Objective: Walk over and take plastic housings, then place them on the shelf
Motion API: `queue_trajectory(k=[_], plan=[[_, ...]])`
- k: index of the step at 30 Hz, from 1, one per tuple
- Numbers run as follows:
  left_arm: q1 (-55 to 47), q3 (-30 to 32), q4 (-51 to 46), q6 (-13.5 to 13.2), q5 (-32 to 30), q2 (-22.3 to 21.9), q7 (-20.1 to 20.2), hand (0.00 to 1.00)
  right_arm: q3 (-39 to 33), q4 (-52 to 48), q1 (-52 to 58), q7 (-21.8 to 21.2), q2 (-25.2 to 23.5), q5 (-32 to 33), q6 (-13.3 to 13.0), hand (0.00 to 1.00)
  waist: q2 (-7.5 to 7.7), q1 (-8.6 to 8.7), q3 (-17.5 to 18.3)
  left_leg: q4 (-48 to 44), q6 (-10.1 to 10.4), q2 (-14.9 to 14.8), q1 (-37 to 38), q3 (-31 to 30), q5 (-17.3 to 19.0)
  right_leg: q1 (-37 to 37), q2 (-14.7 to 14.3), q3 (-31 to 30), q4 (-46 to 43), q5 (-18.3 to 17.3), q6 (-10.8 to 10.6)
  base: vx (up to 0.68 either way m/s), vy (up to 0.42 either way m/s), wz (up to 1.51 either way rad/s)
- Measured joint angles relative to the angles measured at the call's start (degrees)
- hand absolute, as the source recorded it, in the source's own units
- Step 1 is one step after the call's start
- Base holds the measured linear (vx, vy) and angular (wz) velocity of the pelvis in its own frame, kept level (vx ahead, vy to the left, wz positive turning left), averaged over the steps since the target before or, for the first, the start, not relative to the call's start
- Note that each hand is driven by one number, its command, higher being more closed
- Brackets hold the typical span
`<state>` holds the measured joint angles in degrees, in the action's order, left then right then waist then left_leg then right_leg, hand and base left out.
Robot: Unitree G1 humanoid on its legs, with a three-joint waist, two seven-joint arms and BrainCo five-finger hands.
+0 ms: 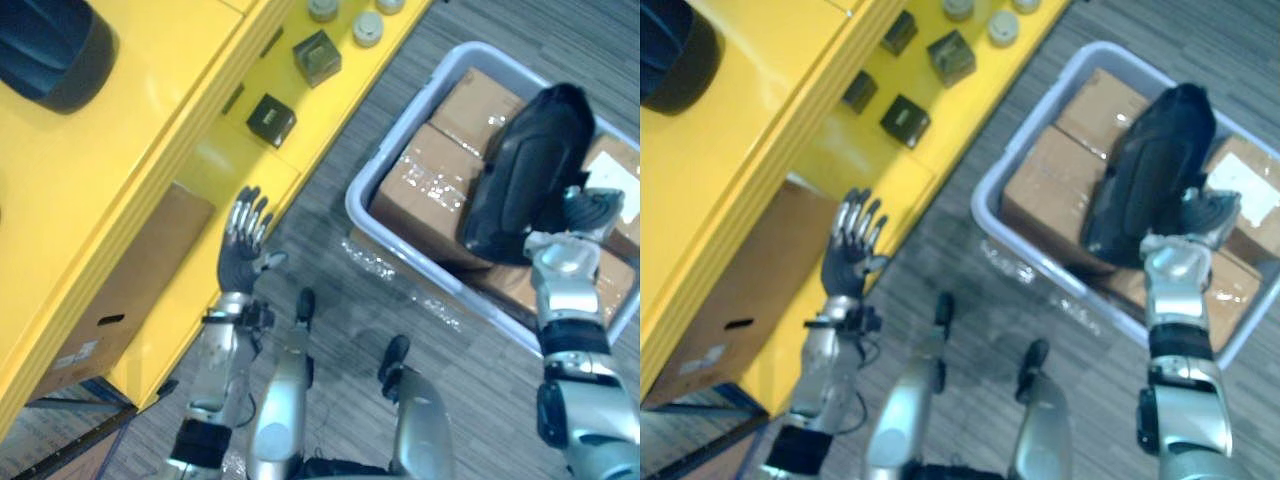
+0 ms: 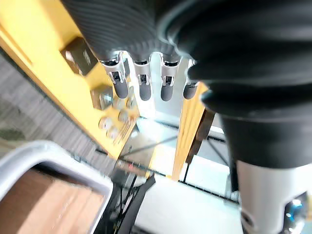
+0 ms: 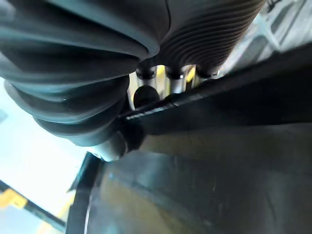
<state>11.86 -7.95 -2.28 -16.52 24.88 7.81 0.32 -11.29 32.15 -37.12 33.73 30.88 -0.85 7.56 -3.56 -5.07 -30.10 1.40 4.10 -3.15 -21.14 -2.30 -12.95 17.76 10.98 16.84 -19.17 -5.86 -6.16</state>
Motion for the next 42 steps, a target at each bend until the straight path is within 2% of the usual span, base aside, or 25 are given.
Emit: queue_trajectory(k=[3,8,11,15,17,18,19,22,24,28,31,36,42], plan=[[2.24,-0.09,0.06,3.28,1.78,0.27,0.47,0.00,0.34,-0.02,-0.15,-1.34,0.00,-0.01,-0.01,1.00,0.01,0.58,0.00,0.02,0.00,-0.15,-0.05,0.45,0.00,0.04,-0.20,-0.33,0.60,0.47,-0.01,0.02,-0.024,-0.07],[5.02,-1.20,3.08,6.66,1.71,0.40,0.49,0.00,2.01,-0.01,-0.89,-1.38,0.00,-0.24,-0.64,1.00,0.04,1.20,-0.01,0.03,-0.17,-0.33,-0.09,1.34,0.13,0.24,-0.47,-1.12,1.37,1.08,-0.04,0.01,-0.020,-0.08],[8.14,-2.51,6.88,8.72,1.68,0.45,0.98,0.00,3.21,-0.01,-1.60,-1.20,-0.01,-1.27,-2.66,1.00,0.11,1.69,-0.01,0.02,-0.20,-0.52,-0.37,1.50,0.15,0.36,-0.70,-1.23,1.90,1.46,-0.06,0.01,-0.009,-0.01],[14.00,-3.73,14.24,9.82,2.01,0.81,1.04,0.00,5.87,-0.02,-3.27,0.52,-0.03,-3.57,-8.67,1.00,0.70,2.30,-0.13,0.03,-0.20,-0.97,-1.01,2.50,0.14,1.36,-1.13,-1.80,1.96,1.85,0.15,0.02,-0.035,-0.10],[16.85,-4.20,17.90,11.53,2.33,0.83,1.07,0.00,7.07,-0.21,-4.58,2.10,-0.12,-5.13,-12.30,1.00,1.50,2.73,-0.04,0.04,-0.20,-1.10,-1.00,3.01,0.14,1.99,-1.29,-2.79,1.78,1.95,0.17,0.03,-0.034,-0.17],[17.48,-4.43,18.61,11.67,2.33,0.82,1.08,0.00,7.09,-0.32,-4.75,2.50,-0.12,-5.50,-13.02,1.00,1.60,2.90,-0.06,0.04,-0.20,-1.11,-0.99,3.03,0.14,1.99,-1.29,-2.81,1.77,1.95,0.17,0.03,-0.031,-0.07],[19.37,-4.95,20.86,11.97,2.33,0.79,1.09,0.00,7.11,-0.73,-5.19,3.86,-0.14,-6.82,-14.87,1.00,2.05,3.37,-0.10,0.05,-0.20,-1.18,-0.98,3.04,0.14,2.01,-1.36,-2.82,1.70,1.95,0.18,0.03,-0.029,0.00],[22.46,-5.91,24.89,12.29,2.32,1.25,1.08,0.00,7.54,-2.70,-5.78,6.38,-0.24,-8.77,-17.98,1.00,3.14,4.45,-0.03,0.03,-0.20,-1.27,-0.79,3.21,0.14,2.01,-1.43,-2.94,1.44,1.95,0.19,0.01,-0.009,-0.02],[24.12,-6.27,26.90,12.40,2.30,2.09,1.07,0.00,8.46,-4.61,-6.00,7.95,-0.51,-9.55,-20.90,1.00,4.38,4.84,-0.05,0.11,-0.20,-1.29,-0.05,4.35,0.14,2.01,-1.46,-3.78,1.11,1.95,0.19,0.02,-0.026,-0.16],[26.08,-6.81,30.06,12.40,2.27,3.14,1.01,0.00,9.40,-6.71,-5.79,9.36,-1.83,-11.50,-24.67,1.00,4.83,5.89,0.03,0.26,-0.26,-1.18,1.34,4.75,0.19,1.10,-1.42,-4.17,0.72,1.88,0.21,0.01,-0.016,-0.07],[27.10,-6.92,32.28,12.06,2.30,3.15,1.02,0.00,10.87,-7.13,-4.93,10.52,-2.93,-13.22,-27.53,1.00,4.92,5.99,0.05,0.46,-0.66,-1.19,2.42,4.95,0.50,0.32,-1.38,-4.22,0.30,1.64,0.32,-0.01,-0.010,-0.01],[27.27,-7.90,32.85,10.48,4.10,3.89,1.05,0.00,13.18,-10.01,-2.91,11.13,-4.31,-15.95,-30.04,1.00,5.27,5.95,0.10,1.17,-0.84,-1.04,3.33,5.25,0.10,0.18,-0.96,-4.34,-0.69,1.12,0.27,0.01,-0.007,0.00],[27.33,-9.09,32.80,7.17,5.32,5.24,1.05,0.00,15.61,-11.40,-0.29,11.07,-6.35,-18.07,-32.61,1.00,5.43,5.88,0.20,2.37,-0.71,-0.41,6.36,5.41,-0.47,-2.09,-0.15,-4.29,-1.21,0.47,0.02,0.04,-0.030,0.02]])
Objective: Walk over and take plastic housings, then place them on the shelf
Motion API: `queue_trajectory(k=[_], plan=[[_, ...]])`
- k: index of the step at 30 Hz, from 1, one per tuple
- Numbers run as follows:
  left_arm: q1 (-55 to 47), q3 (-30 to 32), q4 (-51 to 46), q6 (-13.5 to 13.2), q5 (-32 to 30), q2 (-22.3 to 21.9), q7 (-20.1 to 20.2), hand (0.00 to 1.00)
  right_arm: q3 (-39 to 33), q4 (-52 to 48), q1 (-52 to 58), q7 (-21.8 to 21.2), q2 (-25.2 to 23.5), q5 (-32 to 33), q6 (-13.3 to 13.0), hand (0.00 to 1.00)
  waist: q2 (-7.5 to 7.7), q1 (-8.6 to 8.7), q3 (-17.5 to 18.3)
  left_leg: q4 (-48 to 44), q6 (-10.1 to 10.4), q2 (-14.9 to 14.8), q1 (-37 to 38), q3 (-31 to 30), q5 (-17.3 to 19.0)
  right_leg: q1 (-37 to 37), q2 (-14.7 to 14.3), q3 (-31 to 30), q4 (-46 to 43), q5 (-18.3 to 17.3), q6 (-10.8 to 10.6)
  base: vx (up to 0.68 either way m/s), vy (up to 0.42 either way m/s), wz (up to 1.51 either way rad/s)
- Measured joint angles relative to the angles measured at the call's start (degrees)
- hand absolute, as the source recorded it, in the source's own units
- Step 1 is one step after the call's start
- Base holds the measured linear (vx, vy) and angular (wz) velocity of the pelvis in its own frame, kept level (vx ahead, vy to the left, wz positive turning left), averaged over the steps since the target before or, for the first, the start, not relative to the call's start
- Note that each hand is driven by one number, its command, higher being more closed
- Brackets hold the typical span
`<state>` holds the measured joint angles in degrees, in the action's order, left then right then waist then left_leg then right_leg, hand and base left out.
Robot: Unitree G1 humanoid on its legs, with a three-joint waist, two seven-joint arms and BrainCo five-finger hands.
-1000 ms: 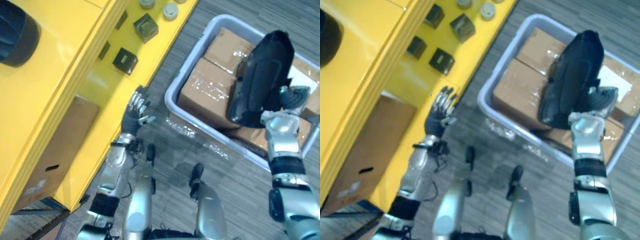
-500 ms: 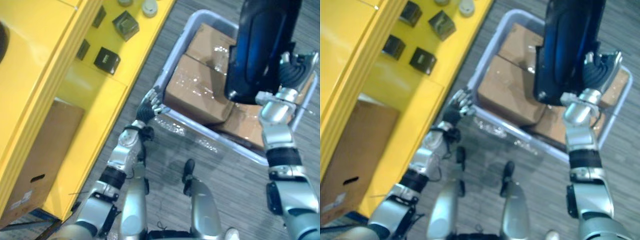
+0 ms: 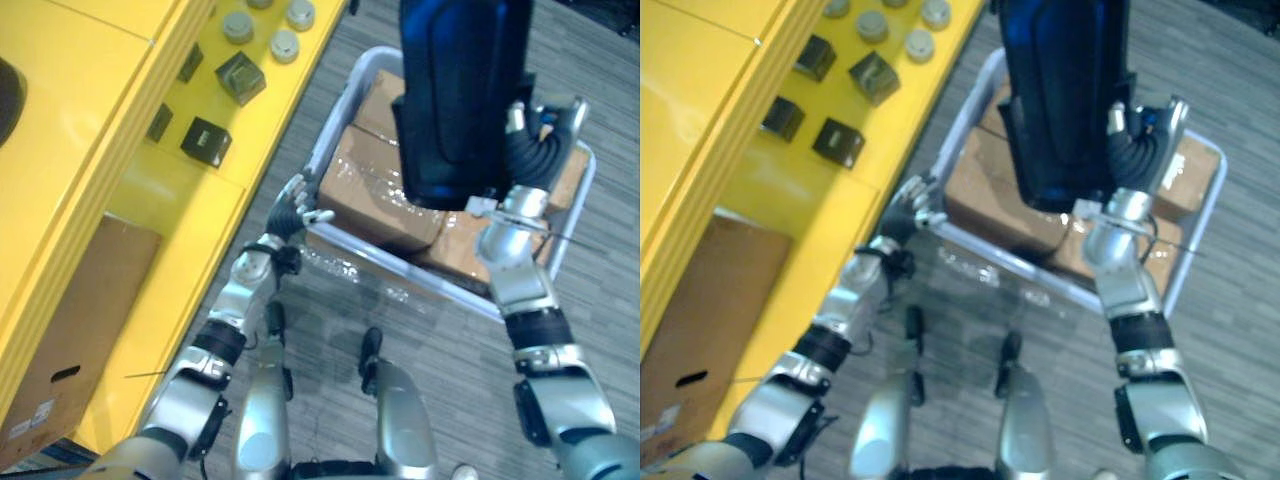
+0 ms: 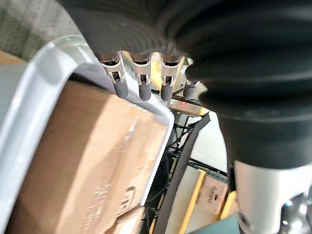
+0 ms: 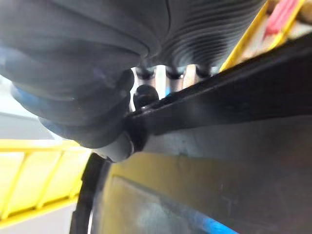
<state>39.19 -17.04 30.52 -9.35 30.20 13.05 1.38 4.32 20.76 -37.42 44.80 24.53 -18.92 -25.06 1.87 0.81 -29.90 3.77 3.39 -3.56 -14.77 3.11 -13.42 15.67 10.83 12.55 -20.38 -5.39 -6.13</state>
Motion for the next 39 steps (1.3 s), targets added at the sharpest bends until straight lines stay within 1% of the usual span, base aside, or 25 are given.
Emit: queue_trajectory(k=[2,3,4,6,9,11,13,17,19,21,26,27,28,32,33,35,38,39], plan=[[0.13,-0.50,-0.12,-1.33,0.84,0.01,-0.43,0.00,0.98,-0.02,1.12,-0.12,-0.79,0.00,-1.52,1.00,0.04,0.00,0.02,0.61,-0.32,0.26,0.88,0.00,0.22,-0.76,0.18,0.05,0.10,-0.10,-0.12,0.00,0.000,0.00],[0.09,-0.74,-0.12,-1.79,0.79,0.05,-0.93,0.00,1.45,-0.05,1.47,-0.13,-0.98,-0.02,-1.75,1.00,0.11,-0.02,0.06,0.61,-0.46,0.26,1.03,0.00,0.33,-0.93,0.21,0.05,0.14,-0.11,-0.14,0.02,-0.031,0.02],[0.08,-1.21,-0.12,-2.64,0.46,0.06,-2.72,0.00,2.32,-0.05,2.09,-0.36,-1.59,-0.02,-2.22,1.00,0.23,-0.03,0.13,0.62,-0.46,0.29,1.31,0.00,0.33,-1.27,0.24,0.09,0.24,-0.11,-0.15,0.00,0.000,0.00],[0.08,-1.53,-0.15,-3.10,0.22,0.07,-4.05,0.00,3.73,-0.05,3.12,-1.09,-2.63,-0.02,-2.40,1.00,0.38,-0.08,0.22,0.62,-0.44,0.30,1.88,-0.02,0.32,-1.89,0.28,0.16,0.39,-0.11,-0.15,0.02,-0.032,0.01],[0.06,-1.71,-0.30,-4.14,0.26,0.07,-4.92,0.00,5.14,-0.05,3.95,-1.25,-4.23,-1.05,-3.68,1.00,0.41,-0.13,0.23,0.62,-0.41,0.36,1.95,-0.10,0.29,-2.06,0.36,0.29,0.39,-0.08,-0.18,0.01,-0.025,0.01],[0.04,-1.76,-0.30,-4.23,0.69,0.06,-4.67,0.00,6.19,-0.05,4.38,-1.22,-4.66,-1.21,-3.76,1.00,0.41,-0.12,0.23,0.62,-0.43,0.38,2.33,-0.30,0.30,-2.72,0.42,0.54,0.57,-0.08,-0.19,0.01,-0.032,0.05],[-0.01,-1.89,-0.36,-4.21,0.92,0.02,-4.18,0.00,7.35,-0.04,5.20,-1.21,-5.22,-1.50,-3.78,1.00,0.43,-0.13,0.33,0.63,-0.50,0.40,3.03,-0.69,0.39,-3.91,0.45,1.14,0.96,-0.08,-0.19,0.02,-0.033,0.08],[-0.04,-3.26,-0.76,-3.88,0.97,-0.01,-2.87,0.00,9.50,0.02,5.14,-1.12,-5.89,-2.19,-3.84,1.00,0.55,-0.22,0.42,0.63,-0.43,0.39,2.78,-0.84,0.52,-3.90,0.49,1.38,1.09,-0.07,-0.22,0.00,-0.023,0.04],[-0.04,-4.67,-0.77,-2.70,0.95,-0.19,-2.81,0.00,11.15,0.02,5.12,-1.10,-6.54,-2.18,-3.84,1.00,0.55,-0.28,0.42,0.63,-0.46,0.45,2.76,-0.81,0.49,-3.90,0.57,1.43,1.18,-0.02,-0.29,0.00,-0.017,0.00],[-0.04,-5.49,-0.77,-2.35,0.97,-0.27,-2.71,0.00,11.89,0.03,5.12,-1.08,-6.76,-2.18,-3.84,1.00,0.55,-0.28,0.42,0.63,-0.44,0.50,2.74,-0.81,0.34,-3.91,0.62,1.43,1.24,0.00,-0.32,0.00,0.000,0.00],[0.01,-8.66,-0.68,-0.46,1.57,-1.26,-0.69,0.00,13.68,0.11,4.83,-1.04,-6.98,-2.12,-3.83,1.00,0.52,-0.19,0.43,0.62,-0.33,0.65,2.84,-0.83,0.24,-4.50,0.71,1.53,2.00,0.22,-0.59,0.01,-0.013,0.01],[0.01,-9.06,-0.57,-0.39,1.78,-1.26,-0.47,0.00,13.68,0.12,4.79,-1.03,-6.98,-2.12,-3.82,1.00,0.52,-0.16,0.43,0.62,-0.32,0.65,2.90,-0.85,0.24,-4.66,0.71,1.57,2.16,0.24,-0.62,0.02,-0.026,0.03],[0.01,-9.68,-0.57,-0.21,3.28,-1.28,-0.03,0.00,13.71,0.19,4.59,-1.03,-6.95,-2.12,-3.80,1.00,0.52,-0.16,0.44,0.62,-0.32,0.69,2.99,-0.85,0.26,-4.81,0.73,1.59,2.33,0.28,-0.66,0.02,-0.031,0.01],[0.04,-11.01,-0.56,0.06,4.27,-1.35,0.71,0.00,15.21,0.87,3.21,-0.64,-6.96,-2.09,-3.75,1.00,0.41,-0.09,0.49,0.62,-0.31,0.68,2.90,-0.77,0.27,-4.93,0.63,1.57,2.95,0.66,-0.76,0.00,-0.008,0.00],[0.04,-11.47,-0.55,0.15,5.50,-1.39,0.77,1.00,15.69,1.12,2.64,-0.37,-6.92,-2.07,-3.75,1.00,0.26,-0.08,0.57,0.62,-0.31,0.71,2.86,-0.74,0.27,-4.97,0.63,1.56,3.16,0.82,-0.83,0.00,0.000,0.00],[0.04,-11.89,-0.54,0.14,5.99,-1.39,0.70,1.00,16.13,1.34,2.24,0.01,-6.91,-2.07,-3.75,1.00,0.08,-0.06,0.67,0.62,-0.31,0.76,2.88,-0.76,0.27,-5.09,0.67,1.57,3.30,0.89,-0.89,0.01,-0.015,0.00],[0.05,-13.17,-0.54,-0.67,8.84,-1.44,-0.69,1.00,16.34,1.57,2.19,-0.04,-6.94,-1.92,-3.77,1.00,-0.02,-0.05,0.72,0.61,-0.30,0.80,3.22,-0.82,0.28,-5.68,0.63,1.64,3.84,1.07,-0.96,0.00,0.000,0.00],[0.04,-13.44,-0.53,-2.37,10.48,-1.70,-1.62,1.00,16.69,1.57,2.09,-0.03,-6.92,-0.79,-3.81,1.00,-0.05,-0.05,0.74,0.61,-0.26,0.82,3.37,-0.80,0.31,-5.86,0.62,1.63,4.05,1.16,-0.99,0.00,0.000,0.00]])
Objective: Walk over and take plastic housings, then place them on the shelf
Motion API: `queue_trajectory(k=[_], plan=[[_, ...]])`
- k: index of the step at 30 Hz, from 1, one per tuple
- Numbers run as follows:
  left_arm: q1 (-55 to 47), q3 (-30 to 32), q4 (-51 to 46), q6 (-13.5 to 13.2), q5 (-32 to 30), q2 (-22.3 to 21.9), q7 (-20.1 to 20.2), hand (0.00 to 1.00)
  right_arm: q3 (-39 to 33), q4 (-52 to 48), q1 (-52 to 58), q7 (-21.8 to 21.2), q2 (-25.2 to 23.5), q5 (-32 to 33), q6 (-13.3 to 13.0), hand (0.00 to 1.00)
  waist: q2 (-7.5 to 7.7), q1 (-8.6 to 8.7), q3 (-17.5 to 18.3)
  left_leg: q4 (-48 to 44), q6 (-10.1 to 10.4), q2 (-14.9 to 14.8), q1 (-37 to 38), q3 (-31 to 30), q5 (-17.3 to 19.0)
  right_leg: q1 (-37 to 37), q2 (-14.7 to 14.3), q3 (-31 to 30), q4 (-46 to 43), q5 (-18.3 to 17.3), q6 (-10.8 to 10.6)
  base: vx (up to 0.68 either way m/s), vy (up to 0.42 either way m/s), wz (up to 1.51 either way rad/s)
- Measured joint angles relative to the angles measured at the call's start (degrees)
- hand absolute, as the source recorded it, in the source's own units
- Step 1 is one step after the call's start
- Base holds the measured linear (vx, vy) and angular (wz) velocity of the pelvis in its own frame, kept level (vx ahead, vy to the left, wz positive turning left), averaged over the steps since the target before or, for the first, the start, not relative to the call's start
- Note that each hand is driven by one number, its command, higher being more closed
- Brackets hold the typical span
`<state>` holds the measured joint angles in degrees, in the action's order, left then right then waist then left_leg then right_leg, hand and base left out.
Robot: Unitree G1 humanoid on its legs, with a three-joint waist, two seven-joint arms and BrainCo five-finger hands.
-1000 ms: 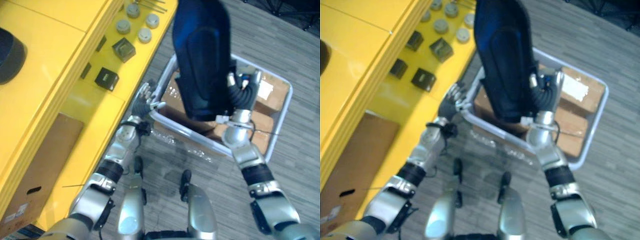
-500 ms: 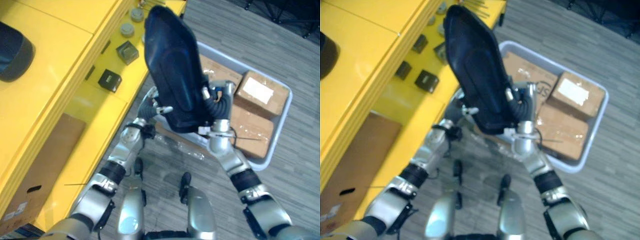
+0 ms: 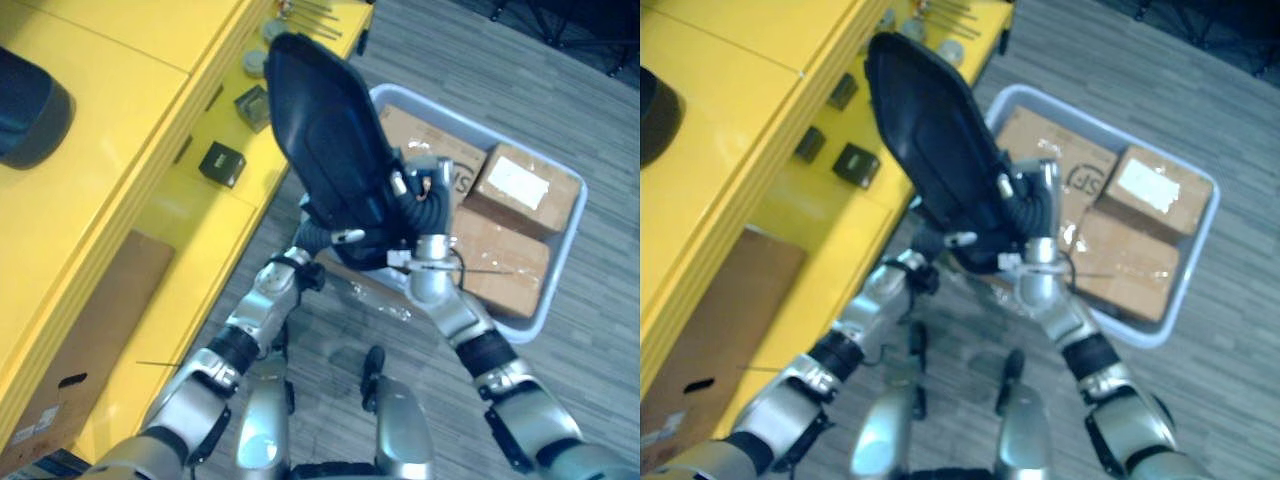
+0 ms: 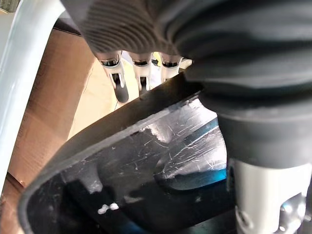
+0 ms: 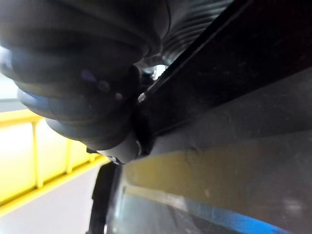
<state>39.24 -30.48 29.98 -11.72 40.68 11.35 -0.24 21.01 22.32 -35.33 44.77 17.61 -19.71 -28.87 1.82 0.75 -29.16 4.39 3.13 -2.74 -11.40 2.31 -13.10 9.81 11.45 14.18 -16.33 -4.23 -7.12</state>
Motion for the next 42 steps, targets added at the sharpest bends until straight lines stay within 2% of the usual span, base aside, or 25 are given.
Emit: queue_trajectory(k=[4,8,11,14,17,20,21,23,24,27,30,34,35,36,38,41,42], plan=[[0.01,0.83,-0.01,-4.69,2.29,-0.78,-2.51,1.00,0.32,-0.13,0.06,0.05,-0.43,1.06,-0.27,1.00,-0.03,0.00,0.01,0.00,0.13,0.04,0.01,0.00,0.11,0.00,0.02,-0.02,0.02,0.01,-0.02,0.00,0.000,0.00],[-0.02,1.62,-0.01,-6.20,4.15,-1.03,-4.89,1.00,0.64,-0.49,0.30,0.06,-1.91,1.05,-2.11,1.00,-0.35,-0.01,0.18,0.00,0.09,0.07,0.07,0.02,0.09,-0.05,0.02,-0.02,0.07,0.01,-0.02,0.01,-0.018,0.00],[-0.25,2.81,-0.02,-7.24,4.45,-1.53,-5.50,1.00,0.61,-1.12,1.40,0.06,-2.70,1.15,-2.97,1.00,-0.35,-0.04,0.18,0.00,0.10,0.16,0.50,0.04,0.14,-0.61,0.09,0.00,0.29,0.00,-0.02,0.01,-0.011,0.00],[-2.03,4.20,-0.07,-9.20,4.49,-3.30,-5.89,1.00,0.51,-2.36,4.71,0.06,-3.14,1.18,-5.08,1.00,-0.43,-0.16,0.33,0.00,0.17,0.32,1.46,0.17,1.02,-1.87,0.18,0.01,1.01,0.01,-0.06,0.01,-0.007,-0.01],[-3.83,5.02,-1.63,-10.10,3.23,-3.42,-6.85,1.00,0.47,-3.37,8.07,0.06,-3.64,1.18,-6.36,1.00,-0.94,-0.18,1.04,0.01,0.19,0.36,1.40,0.43,1.30,-1.92,0.19,-0.03,1.57,0.06,-0.16,0.04,-0.020,-0.04],[-5.98,5.05,-3.41,-11.93,-1.89,-3.39,-8.98,1.00,0.23,-3.44,10.47,0.06,-3.66,1.41,-7.40,1.00,-1.76,-0.21,1.52,0.02,0.06,0.42,1.54,0.73,1.44,-2.20,0.24,-0.07,2.14,0.16,-0.30,0.05,-0.022,-0.03],[-6.50,5.04,-4.05,-11.98,-5.70,-3.39,-10.93,1.00,0.23,-3.30,11.49,-0.02,-3.72,2.30,-7.43,0.00,-1.81,-0.23,1.55,0.02,-0.02,0.42,2.12,0.78,1.38,-2.97,0.20,-0.03,2.56,0.17,-0.31,0.07,-0.026,0.00],[-6.83,4.91,-4.76,-11.98,-8.13,-3.39,-12.41,1.00,0.22,-3.35,13.07,-0.74,-3.69,3.45,-8.29,0.00,-1.82,-0.43,1.56,0.06,0.14,0.42,3.40,0.96,1.63,-4.52,0.13,0.02,3.18,0.18,-0.33,0.07,-0.029,-0.02],[-7.13,4.94,-5.27,-11.98,-8.99,-3.40,-12.74,1.00,0.39,-3.10,14.33,-1.72,-3.69,3.40,-8.71,0.00,-2.03,-0.51,2.82,0.08,0.09,0.41,3.44,1.03,1.80,-4.92,0.02,0.08,3.98,0.27,-0.46,0.04,-0.014,-0.03],[-7.86,6.21,-9.69,-12.26,-9.58,-4.08,-13.76,1.00,0.81,-0.31,19.28,-6.04,-3.68,4.56,-8.40,0.00,-1.95,-0.76,5.95,0.11,0.18,0.35,3.71,1.08,2.11,-6.10,-0.22,0.45,5.64,0.57,-0.67,0.07,-0.020,0.02],[-7.86,6.76,-11.99,-13.52,-12.72,-4.06,-15.60,1.00,2.59,0.87,21.14,-8.18,-3.82,6.83,-8.34,0.00,-2.03,-0.73,7.44,0.15,0.33,0.27,5.07,1.13,2.26,-8.48,-0.44,1.28,7.50,1.09,-0.64,0.06,-0.016,0.05],[-8.00,6.56,-15.37,-12.88,-24.04,-5.63,-21.52,1.00,7.86,1.28,21.46,-15.31,-3.97,12.11,-8.15,0.00,-2.11,-1.42,10.92,0.17,0.54,-0.45,5.83,1.32,2.94,-10.54,-1.16,1.47,10.78,2.54,-0.38,0.00,-0.007,-0.05],[-8.00,6.70,-16.61,-11.08,-33.38,-5.73,-25.64,1.00,8.58,1.27,21.73,-17.58,-4.51,12.65,-8.17,0.00,-2.10,-1.48,10.95,0.17,0.53,-0.58,6.50,1.37,3.01,-11.50,-1.38,1.47,11.45,2.87,-0.31,0.00,-0.022,-0.05],[-8.00,6.77,-17.09,-10.12,-37.74,-5.57,-27.45,1.00,8.62,1.19,21.87,-18.53,-4.99,12.93,-8.18,0.00,-2.08,-1.47,10.97,0.17,0.53,-0.64,6.80,1.37,3.02,-11.89,-1.47,1.48,11.76,3.01,-0.30,-0.02,-0.017,-0.07],[-8.41,7.33,-18.62,-6.03,-48.67,-4.46,-30.97,1.00,7.94,-0.21,22.99,-22.17,-4.84,16.55,-8.37,0.00,-2.06,-1.43,11.76,0.20,0.50,-0.76,7.07,1.52,3.11,-12.08,-1.62,1.43,12.09,3.18,-0.28,-0.03,-0.011,-0.06],[-11.24,10.54,-21.03,-1.93,-52.84,-3.01,-32.71,1.00,4.81,-5.69,26.09,-24.48,-2.75,19.93,-8.48,0.00,-1.81,-1.30,12.59,0.22,0.60,-0.81,7.07,1.90,3.39,-12.15,-1.72,1.14,12.90,3.59,-0.35,-0.02,0.005,-0.07],[-11.81,11.38,-21.16,-1.46,-53.22,-2.44,-32.83,1.00,3.95,-7.44,26.47,-24.97,-2.34,20.81,-8.65,0.00,-1.75,-1.29,12.63,0.23,0.60,-0.86,7.09,2.07,3.39,-12.16,-1.77,1.01,13.09,3.72,-0.40,-0.01,0.004,-0.13]])
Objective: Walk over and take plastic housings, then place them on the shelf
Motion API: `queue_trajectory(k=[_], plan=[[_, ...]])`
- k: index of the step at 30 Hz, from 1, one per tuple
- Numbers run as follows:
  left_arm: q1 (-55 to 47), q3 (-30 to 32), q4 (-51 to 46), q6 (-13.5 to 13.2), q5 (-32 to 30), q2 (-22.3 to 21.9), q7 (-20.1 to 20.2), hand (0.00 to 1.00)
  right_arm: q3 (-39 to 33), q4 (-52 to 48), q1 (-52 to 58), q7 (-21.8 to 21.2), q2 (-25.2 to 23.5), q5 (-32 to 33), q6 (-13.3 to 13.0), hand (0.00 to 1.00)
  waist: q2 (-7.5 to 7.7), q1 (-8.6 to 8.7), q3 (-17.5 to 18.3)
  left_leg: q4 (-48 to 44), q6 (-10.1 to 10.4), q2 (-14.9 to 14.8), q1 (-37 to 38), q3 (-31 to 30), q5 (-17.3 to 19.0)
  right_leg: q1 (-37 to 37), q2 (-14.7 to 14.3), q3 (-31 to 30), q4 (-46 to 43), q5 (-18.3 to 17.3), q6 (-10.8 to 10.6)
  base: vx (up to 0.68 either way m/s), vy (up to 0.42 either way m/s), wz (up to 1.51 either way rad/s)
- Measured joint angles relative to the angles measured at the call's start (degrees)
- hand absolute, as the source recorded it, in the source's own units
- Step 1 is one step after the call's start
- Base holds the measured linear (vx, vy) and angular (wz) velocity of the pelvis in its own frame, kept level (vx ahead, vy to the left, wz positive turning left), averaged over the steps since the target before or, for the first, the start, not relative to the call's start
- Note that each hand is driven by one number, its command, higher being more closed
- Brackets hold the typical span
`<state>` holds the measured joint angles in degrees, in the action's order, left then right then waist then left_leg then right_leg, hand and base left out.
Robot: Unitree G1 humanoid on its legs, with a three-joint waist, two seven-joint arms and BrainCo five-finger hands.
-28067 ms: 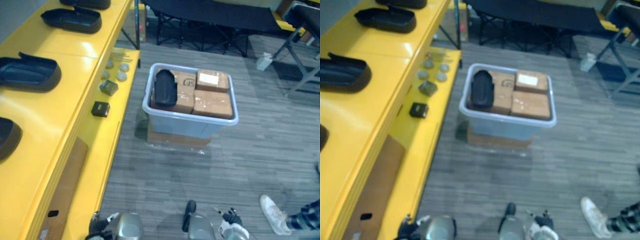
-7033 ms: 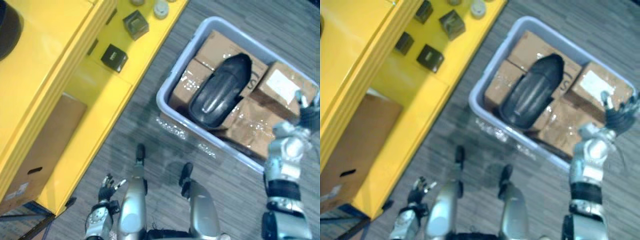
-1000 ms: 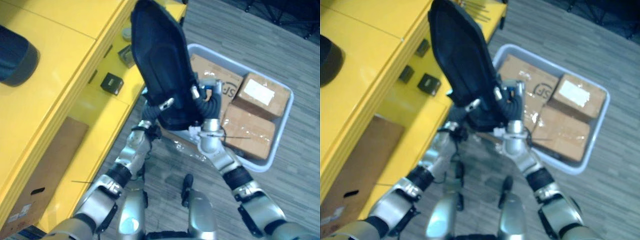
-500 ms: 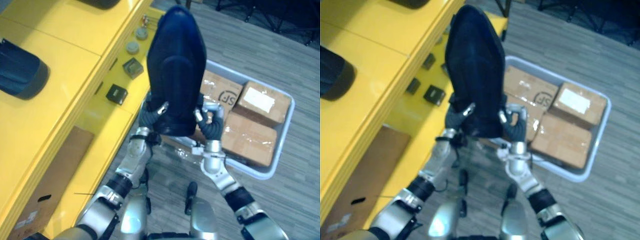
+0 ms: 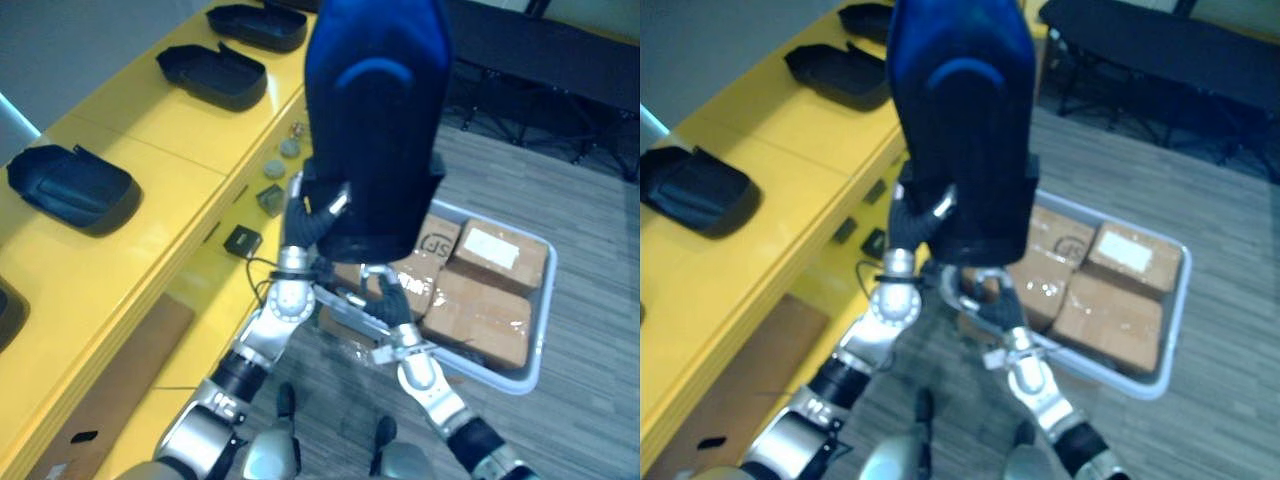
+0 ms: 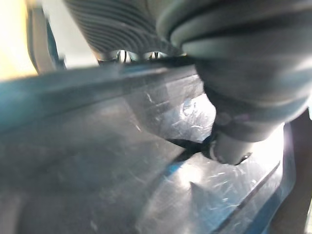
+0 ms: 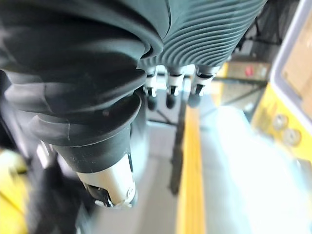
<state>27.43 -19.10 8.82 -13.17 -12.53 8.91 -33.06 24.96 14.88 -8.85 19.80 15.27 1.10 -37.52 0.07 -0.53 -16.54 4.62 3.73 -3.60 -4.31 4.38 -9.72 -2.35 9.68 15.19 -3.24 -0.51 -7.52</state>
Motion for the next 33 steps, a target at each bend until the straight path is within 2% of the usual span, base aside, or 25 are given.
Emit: queue_trajectory(k=[2,3,6,10,13,16,19,21,22,27,30,33], plan=[[-1.81,2.03,0.14,2.54,-1.88,2.06,-0.55,1.00,-2.33,-6.25,0.13,-2.42,1.05,3.44,-1.50,0.00,0.33,0.04,0.19,0.01,0.00,-0.19,0.08,0.79,0.00,0.02,-0.27,-0.78,0.78,0.63,0.10,-0.01,-0.006,-0.17],[-3.92,3.64,0.19,4.64,-4.01,3.80,-0.62,1.00,-5.44,-12.90,0.25,-5.09,1.15,7.63,-3.88,0.00,0.75,0.18,0.44,0.01,-0.13,-0.23,0.15,1.15,-0.09,0.07,-0.67,-1.08,1.11,1.08,0.15,0.00,-0.015,-0.13],[-5.95,5.60,0.18,5.79,-4.32,4.26,-1.00,1.00,-9.53,-17.69,0.46,-8.61,1.17,12.94,-6.05,0.00,1.76,0.33,1.17,0.01,-0.14,-0.11,0.24,1.17,-0.11,0.02,-0.61,-1.09,1.09,1.10,0.15,0.00,-0.005,-0.03],[-7.49,7.76,0.06,5.75,-4.47,4.08,-3.65,1.00,-14.00,-19.36,2.65,-10.14,1.10,16.33,-5.90,0.00,3.09,0.91,2.09,0.01,-0.16,0.26,0.37,1.28,-0.12,0.00,-0.48,-1.21,0.99,1.09,0.16,0.00,0.000,0.00],[-9.01,10.48,-1.43,5.28,-6.11,3.60,-7.05,1.00,-17.71,-19.29,6.67,-8.59,0.70,16.54,-3.40,0.00,2.80,1.44,2.70,0.32,-0.15,0.24,0.44,1.69,-0.11,0.25,-0.45,-1.54,0.92,1.08,0.19,-0.02,0.001,-0.05],[-10.97,13.04,-1.49,2.87,-6.06,2.57,-9.12,1.00,-22.41,-17.82,11.05,-6.91,-0.01,16.63,-2.43,0.00,1.83,1.61,4.05,0.36,-0.17,0.23,0.50,1.90,-0.08,0.32,-0.44,-1.74,0.93,1.03,0.24,0.00,-0.003,-0.05],[-13.60,14.94,-1.51,-0.54,-5.16,1.89,-10.14,1.00,-27.72,-11.45,13.28,-5.28,-1.50,16.67,-1.75,0.00,1.07,1.62,4.93,0.38,0.09,-0.24,1.03,2.50,0.37,0.15,-0.57,-2.53,1.20,0.81,0.57,0.00,-0.015,-0.11],[-15.42,15.13,-1.76,-3.56,-2.43,1.82,-9.22,1.00,-29.46,-6.57,14.80,-3.46,-2.59,15.78,0.93,0.00,0.98,1.78,5.42,0.38,0.36,-0.34,1.15,2.54,0.59,0.01,-0.63,-2.58,1.56,0.80,0.56,-0.01,-0.009,-0.05],[-16.89,15.13,-2.85,-5.04,-0.69,1.81,-8.06,1.00,-30.03,-3.17,15.88,-1.01,-3.61,14.79,2.53,0.00,1.11,1.77,5.63,0.38,0.37,-0.45,1.16,2.52,0.62,-0.11,-0.62,-2.58,1.94,0.79,0.55,0.00,0.000,0.00],[-26.48,18.59,-11.24,-10.28,5.60,0.10,-2.31,1.00,-32.20,-0.10,21.69,-2.81,-8.75,17.87,4.22,0.00,0.67,1.73,6.44,0.41,0.25,-0.08,1.21,2.19,0.74,-0.88,-0.58,-1.90,2.31,0.85,0.54,0.03,-0.004,0.05],[-29.34,21.66,-13.59,-12.07,8.36,-1.04,0.11,1.00,-32.19,1.06,21.90,-6.76,-9.29,19.22,4.30,0.00,0.27,1.42,7.69,0.40,0.02,0.40,1.37,1.27,0.57,-1.67,-0.24,-0.96,2.41,0.95,0.24,0.03,0.013,0.15],[-31.34,24.48,-17.80,-12.24,9.88,-1.04,1.14,1.00,-31.07,2.20,20.49,-11.04,-10.16,19.62,5.77,0.00,-0.06,0.77,8.79,0.41,0.22,0.85,1.52,0.21,0.72,-2.42,0.14,0.34,2.47,0.52,0.31,-0.01,0.012,0.20]])
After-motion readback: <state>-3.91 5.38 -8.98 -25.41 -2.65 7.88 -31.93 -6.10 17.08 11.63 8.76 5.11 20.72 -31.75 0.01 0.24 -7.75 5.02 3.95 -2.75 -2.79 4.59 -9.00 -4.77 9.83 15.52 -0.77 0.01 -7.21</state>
